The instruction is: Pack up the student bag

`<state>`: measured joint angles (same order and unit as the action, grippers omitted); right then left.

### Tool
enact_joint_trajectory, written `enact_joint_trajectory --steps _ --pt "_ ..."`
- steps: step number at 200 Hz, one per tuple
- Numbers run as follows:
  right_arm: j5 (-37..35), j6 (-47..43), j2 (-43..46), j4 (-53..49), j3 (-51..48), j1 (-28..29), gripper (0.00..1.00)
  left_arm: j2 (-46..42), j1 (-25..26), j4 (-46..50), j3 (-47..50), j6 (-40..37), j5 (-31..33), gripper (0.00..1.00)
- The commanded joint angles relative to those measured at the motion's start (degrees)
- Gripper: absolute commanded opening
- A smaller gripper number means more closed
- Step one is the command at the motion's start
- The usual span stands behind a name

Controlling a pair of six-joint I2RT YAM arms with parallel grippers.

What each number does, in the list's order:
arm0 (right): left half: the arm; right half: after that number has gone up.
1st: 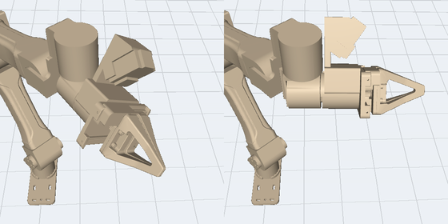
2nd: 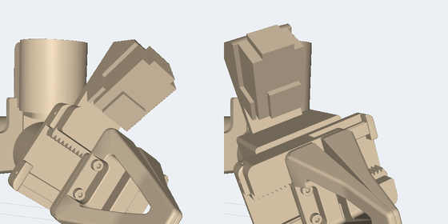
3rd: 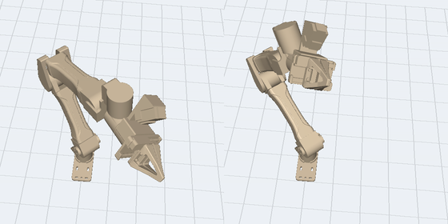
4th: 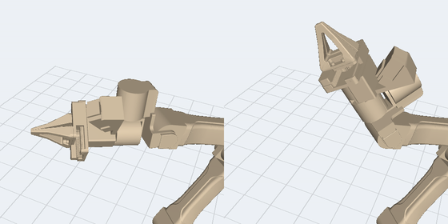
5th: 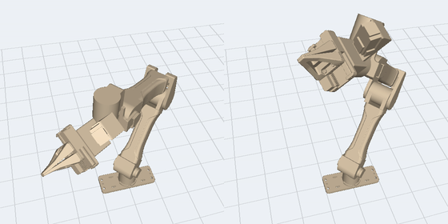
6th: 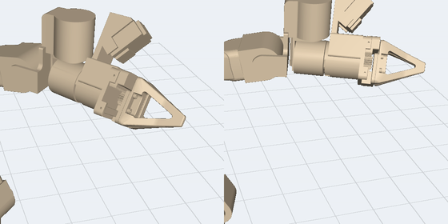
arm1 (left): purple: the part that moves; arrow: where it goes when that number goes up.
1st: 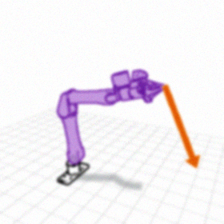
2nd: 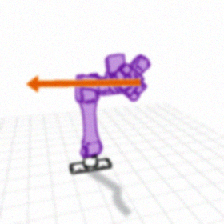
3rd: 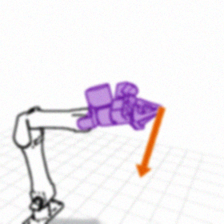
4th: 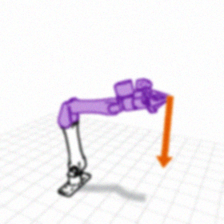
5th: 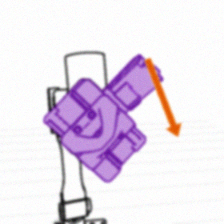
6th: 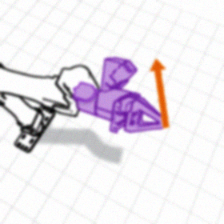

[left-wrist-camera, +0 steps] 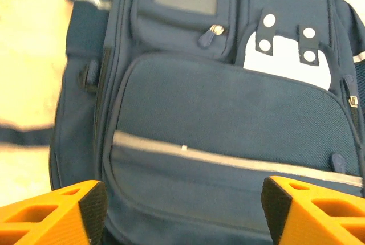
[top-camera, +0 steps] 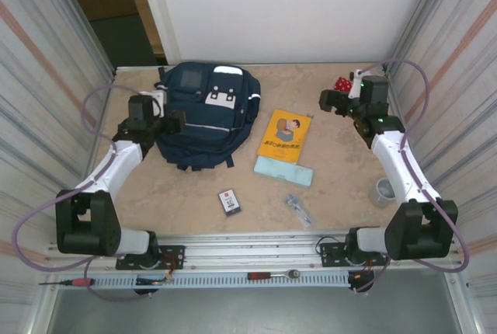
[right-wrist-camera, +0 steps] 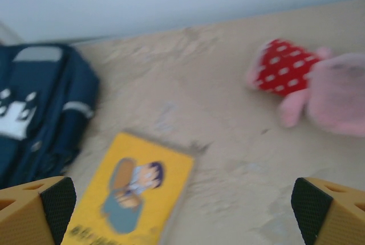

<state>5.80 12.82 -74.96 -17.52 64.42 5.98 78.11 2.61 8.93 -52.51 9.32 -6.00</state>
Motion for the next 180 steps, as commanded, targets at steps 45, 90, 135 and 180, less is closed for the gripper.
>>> enact_joint_trajectory --steps 45,90,135,180 --pt "-2.47 23.6 -5.72 -11.76 2.74 25.08 0.99 5.41 -7.46 14.19 -0.34 8.01 -14.2 0.57" --pt "0.05 32.64 -14.75 -8.28 4.39 34.26 0.9 11.33 1.51 15.07 0.89 9.42 -12.78 0.48" --pt "2.3 37.02 -22.43 -5.73 6.98 37.39 0.87 13.84 10.22 14.15 4.43 12.93 -13.51 0.35" --pt "1.91 39.25 -30.87 -6.08 12.6 37.18 0.84 10.02 18.81 14.25 9.26 17.77 -11.31 0.34"
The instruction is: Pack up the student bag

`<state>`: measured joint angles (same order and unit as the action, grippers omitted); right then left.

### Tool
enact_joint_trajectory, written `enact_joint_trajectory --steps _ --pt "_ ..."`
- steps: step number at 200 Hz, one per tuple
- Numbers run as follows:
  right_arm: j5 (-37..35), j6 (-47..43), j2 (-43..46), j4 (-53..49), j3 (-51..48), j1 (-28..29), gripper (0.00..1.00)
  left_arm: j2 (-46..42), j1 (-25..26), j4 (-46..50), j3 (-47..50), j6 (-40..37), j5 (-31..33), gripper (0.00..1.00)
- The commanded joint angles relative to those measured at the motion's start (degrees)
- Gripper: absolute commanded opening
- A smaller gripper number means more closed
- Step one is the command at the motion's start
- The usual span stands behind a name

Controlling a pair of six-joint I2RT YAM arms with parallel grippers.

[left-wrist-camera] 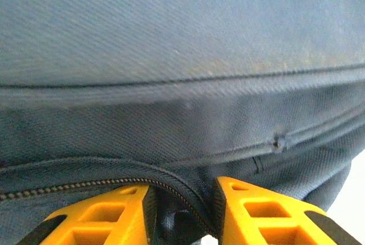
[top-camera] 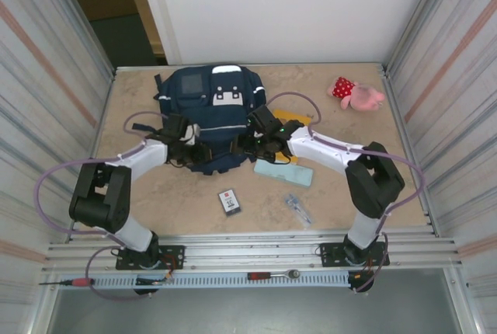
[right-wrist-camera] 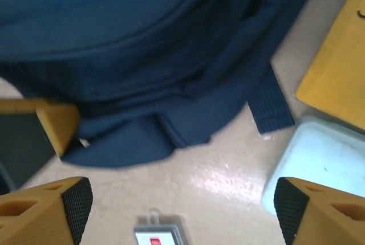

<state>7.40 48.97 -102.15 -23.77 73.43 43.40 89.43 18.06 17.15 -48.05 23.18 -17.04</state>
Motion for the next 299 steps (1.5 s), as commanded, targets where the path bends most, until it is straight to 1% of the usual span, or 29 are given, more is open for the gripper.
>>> enact_joint_trajectory --steps 1,12,26,35,45,51,62,70,83,92,110,138,154,169,177,195,205,214,228,242,258,280,299 --pt "0.32 3.13 -3.68 0.2 3.71 -0.24 0.84 -1.55 3.41 6.0 4.89 3.99 -0.28 0.34" --pt "0.62 4.32 -5.9 0.04 5.13 -0.63 0.84 -4.74 3.48 5.95 5.13 5.19 -0.25 0.4" --pt "1.35 6.11 -8.21 0.04 6.39 -1.27 0.84 -8.66 2.73 6.38 4.0 5.76 0.4 0.45" --pt "1.89 6.87 -9.92 -0.25 7.64 -1.55 0.81 -10.5 1.82 6.87 2.61 5.8 0.69 0.46" --pt "1.92 7.34 -11.68 -1.19 9.0 -1.55 0.77 -11.79 0.39 7.36 0.91 5.7 0.41 0.47" --pt "2.13 7.45 -12.74 -1.45 9.87 -1.43 0.7 -12.14 -0.52 7.53 -0.11 5.53 0.01 0.47" --pt "2.77 7.61 -14.08 -1.65 10.76 -1.32 0.63 -12.34 -2.15 7.81 -1.83 5.16 -0.7 0.47" --pt "3.39 7.65 -14.92 -1.79 11.27 -1.17 0.6 -12.08 -2.99 8.11 -2.99 4.47 -0.89 0.46" --pt "4.01 7.55 -15.6 -1.8 11.3 -0.86 0.52 -11.28 -3.87 8.59 -4.38 3.0 -0.63 0.46" --pt "4.89 7.38 -15.8 -1.95 10.89 -0.51 0.49 -10.52 -4.34 9.01 -5.04 2.01 -0.39 0.46" --pt "7.59 6.73 -15.63 -2.35 8.77 -0.02 0.39 -9.54 -4.73 9.52 -5.81 0.01 -0.58 0.46" --pt "14.29 3.03 -14.11 -4.34 4.46 1.31 0.33 -10.56 -4.76 9.81 -5.59 -4.1 -2.48 0.46" --pt "15.15 1.12 -12.25 -6.28 2.9 2.53 0.33 -11.72 -4.63 10.46 -5.47 -7.97 -3.18 0.47" --pt "14.68 0.58 -8.87 -5.28 1.43 2.92 0.34 -13.48 -3.85 11.9 -5.73 -12.98 -0.71 0.47" --pt "13.97 -0.02 -6.38 -4.98 1.22 2.88 0.37 -14.89 -2.68 12.02 -5.8 -16.65 0.83 0.48" --pt "11.28 -1.56 -0.55 -5.36 0.28 2.64 0.52 -16.8 -0.11 12.32 -6.55 -25.7 3.58 0.5" --pt "9.88 -1.98 3.14 -5.01 -1.32 2.25 0.62 -17.17 1.6 12.47 -6.96 -31.86 3.86 0.51" --pt "8.86 -2.21 6.56 -4.26 -3.32 1.68 0.69 -16.95 2.89 12.3 -6.95 -38.03 2.84 0.52" --pt "6.79 -2.42 12.25 -2.68 -7.05 0.77 0.76 -15.95 4.47 12.08 -6.89 -47.26 -0.43 0.53" --pt "4.96 -2.73 17.82 -0.15 -11.67 -0.64 0.78 -14.25 4.92 12.16 -7.13 -55.52 -5.62 0.54" --pt "4.47 -2.98 23.04 2.27 -16.0 -3.13 0.79 -11.81 5.05 12.56 -7.91 -62.44 -11.39 0.58" --pt "4.49 -4.23 28.06 3.85 -19.88 -5.97 0.8 -7.42 5.24 13.25 -10.44 -68.36 -13.75 0.6" --pt "4.21 -5.89 30.85 4.03 -21.67 -6.98 0.81 -3.44 5.39 13.26 -12.42 -72.18 -13.39 0.64"
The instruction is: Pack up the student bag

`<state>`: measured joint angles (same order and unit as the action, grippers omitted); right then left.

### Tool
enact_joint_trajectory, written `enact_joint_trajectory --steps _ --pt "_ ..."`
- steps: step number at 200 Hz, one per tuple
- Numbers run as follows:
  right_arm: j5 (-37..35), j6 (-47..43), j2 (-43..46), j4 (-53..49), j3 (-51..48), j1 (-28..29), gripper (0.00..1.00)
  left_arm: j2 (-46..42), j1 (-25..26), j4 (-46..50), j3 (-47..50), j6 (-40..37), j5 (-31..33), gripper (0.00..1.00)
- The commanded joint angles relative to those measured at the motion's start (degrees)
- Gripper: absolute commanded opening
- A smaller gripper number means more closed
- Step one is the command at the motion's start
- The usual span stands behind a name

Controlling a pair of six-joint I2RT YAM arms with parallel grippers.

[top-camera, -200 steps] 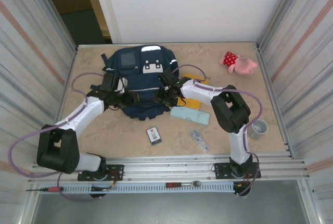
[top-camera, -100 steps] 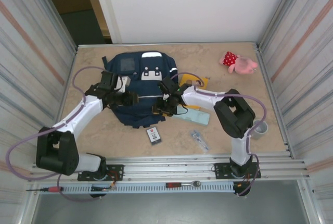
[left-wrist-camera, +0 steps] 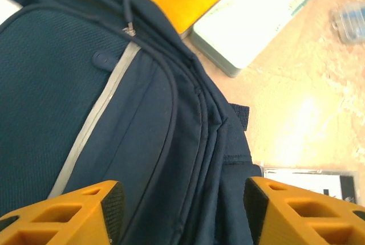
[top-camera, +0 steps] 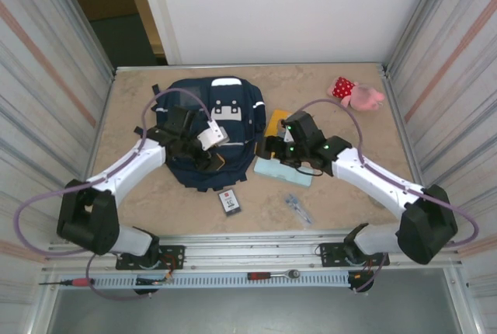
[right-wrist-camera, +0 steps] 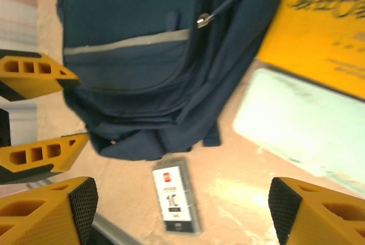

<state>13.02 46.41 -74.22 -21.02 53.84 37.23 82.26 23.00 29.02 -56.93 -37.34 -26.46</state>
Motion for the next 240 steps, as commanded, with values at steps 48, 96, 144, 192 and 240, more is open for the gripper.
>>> enact_joint_trajectory --steps 48,96,144,192,240 --pt "-2.08 -4.59 4.83 1.32 -4.05 -1.06 0.82 13.52 2.38 0.92 -8.66 -15.81 -0.5 0.8" --pt "-2.27 -4.59 6.2 2.38 -5.42 -0.52 0.83 19.29 4.32 -4.1 -9.63 -14.58 7.42 0.84" --pt "-2.82 -4.63 7.35 4.81 -7.33 -0.25 0.84 16.86 5.12 -13.47 -4.82 -12.21 12.75 0.74" --pt "-3.3 -4.8 7.86 6.25 -8.31 0.1 0.84 9.51 5.4 -19.4 0.12 -11.09 11.21 0.84" --pt "-3.34 -5.0 7.94 6.31 -8.67 0.21 0.85 14.23 5.25 -17.5 -1.51 -12.15 11.04 0.88"
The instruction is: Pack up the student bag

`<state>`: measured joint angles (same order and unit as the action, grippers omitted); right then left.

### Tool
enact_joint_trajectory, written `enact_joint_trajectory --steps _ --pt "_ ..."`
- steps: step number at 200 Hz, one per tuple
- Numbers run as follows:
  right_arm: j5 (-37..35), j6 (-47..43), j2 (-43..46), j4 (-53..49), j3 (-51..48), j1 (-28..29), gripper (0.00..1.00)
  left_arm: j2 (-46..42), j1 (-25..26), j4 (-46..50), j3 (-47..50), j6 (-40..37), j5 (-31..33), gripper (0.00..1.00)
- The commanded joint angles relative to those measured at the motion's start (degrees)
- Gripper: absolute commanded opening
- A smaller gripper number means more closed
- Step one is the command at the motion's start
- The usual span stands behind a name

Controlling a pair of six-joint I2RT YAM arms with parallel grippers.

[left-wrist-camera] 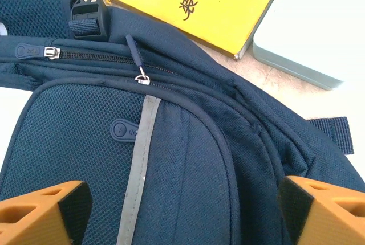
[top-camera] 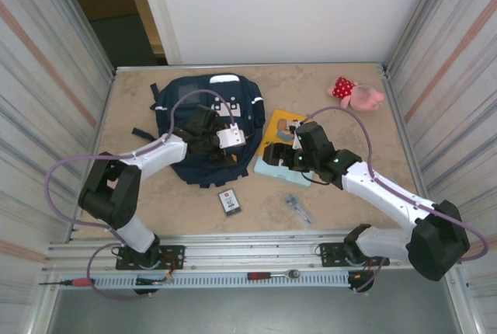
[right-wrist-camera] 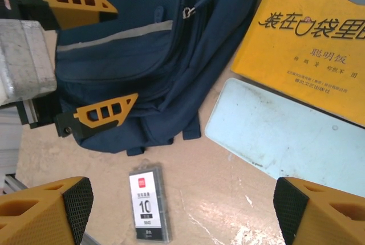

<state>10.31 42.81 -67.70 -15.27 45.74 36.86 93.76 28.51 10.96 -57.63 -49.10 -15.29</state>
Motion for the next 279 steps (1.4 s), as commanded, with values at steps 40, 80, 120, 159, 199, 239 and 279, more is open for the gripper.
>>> enact_joint_trajectory --steps 40,80,120,159,199,239,279 --pt "-0.74 -1.57 1.36 0.7 -0.86 0.53 0.85 8.39 -0.21 -2.77 -2.21 2.31 3.25 0.74" --pt "-1.67 -2.65 2.16 1.41 -1.98 0.49 0.85 2.99 -0.25 -0.67 -1.47 4.05 0.79 0.01" --pt "5.09 -10.75 0.71 5.45 -2.06 -3.04 0.86 -9.46 -5.93 5.86 -1.86 7.41 -13.47 0.0" --pt "12.31 -23.05 -3.52 7.52 -0.02 -8.66 0.85 -17.48 -14.31 14.52 -5.73 7.74 -27.78 0.0" --pt "19.76 -42.04 -10.41 12.55 1.63 -11.55 0.75 -21.46 -16.82 21.87 -9.24 3.65 -33.82 0.0" --pt "24.26 -55.02 -19.69 14.78 5.66 -10.94 0.71 -23.37 -18.73 24.11 -10.48 2.67 -37.99 0.0" --pt "27.64 -57.58 -27.44 18.12 9.89 -11.11 0.71 -24.64 -19.63 24.97 -10.65 1.62 -39.18 0.0"
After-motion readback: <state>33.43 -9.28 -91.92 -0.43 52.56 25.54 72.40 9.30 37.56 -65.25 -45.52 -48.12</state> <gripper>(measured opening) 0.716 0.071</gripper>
